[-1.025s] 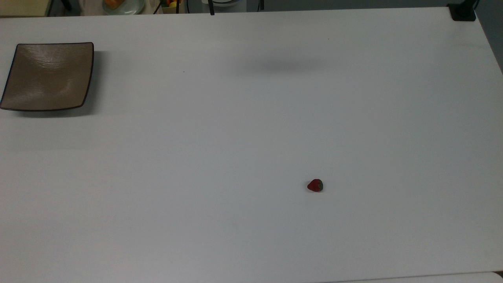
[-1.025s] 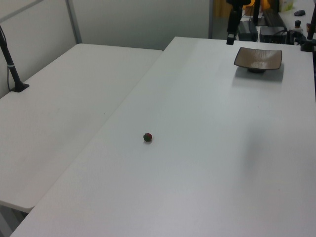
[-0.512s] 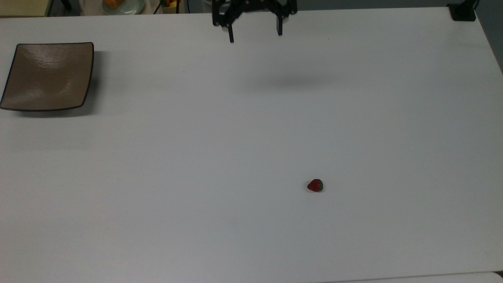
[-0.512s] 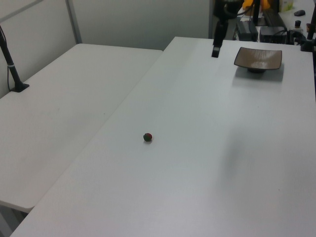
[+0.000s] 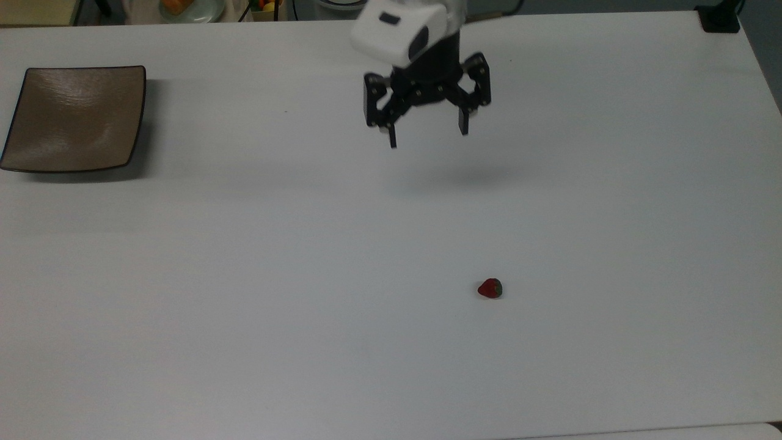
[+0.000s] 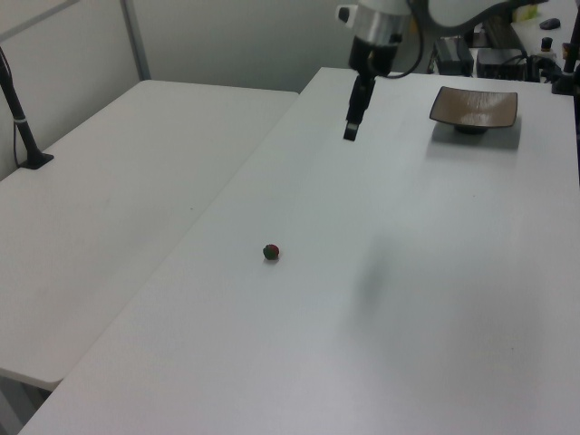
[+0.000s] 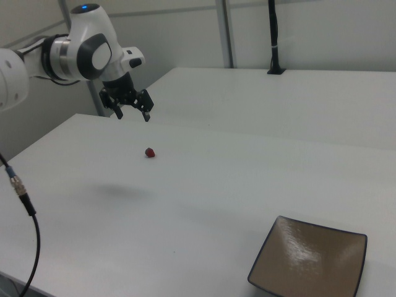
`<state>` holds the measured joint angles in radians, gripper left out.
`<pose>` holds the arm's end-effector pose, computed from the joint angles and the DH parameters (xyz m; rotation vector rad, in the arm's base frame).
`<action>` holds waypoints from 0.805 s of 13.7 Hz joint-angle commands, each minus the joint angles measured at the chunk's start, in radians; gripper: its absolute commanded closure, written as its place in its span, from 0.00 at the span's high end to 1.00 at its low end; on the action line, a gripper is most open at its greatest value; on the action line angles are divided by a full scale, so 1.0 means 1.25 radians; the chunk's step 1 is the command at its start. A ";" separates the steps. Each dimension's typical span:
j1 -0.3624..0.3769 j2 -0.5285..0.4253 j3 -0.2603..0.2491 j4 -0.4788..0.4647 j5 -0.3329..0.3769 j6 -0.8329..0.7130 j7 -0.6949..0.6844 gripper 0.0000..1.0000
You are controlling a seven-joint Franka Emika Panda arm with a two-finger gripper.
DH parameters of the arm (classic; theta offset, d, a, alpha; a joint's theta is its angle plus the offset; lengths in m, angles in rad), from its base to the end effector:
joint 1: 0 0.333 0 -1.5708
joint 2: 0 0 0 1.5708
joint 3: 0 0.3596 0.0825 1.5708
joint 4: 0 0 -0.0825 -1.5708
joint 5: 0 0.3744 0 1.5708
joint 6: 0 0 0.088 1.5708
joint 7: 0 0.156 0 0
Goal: Strawberries on a ceramic plate
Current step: 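Move the open gripper down toward the red strawberry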
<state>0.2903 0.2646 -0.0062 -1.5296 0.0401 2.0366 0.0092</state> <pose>0.6514 0.1949 0.5258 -3.0233 -0.3978 -0.3593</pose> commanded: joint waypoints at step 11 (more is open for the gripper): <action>0.070 0.355 -0.015 0.302 0.008 0.089 0.060 1.00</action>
<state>0.3517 0.6093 -0.0024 -1.2573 0.0401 2.1511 0.0592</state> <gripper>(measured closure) 0.000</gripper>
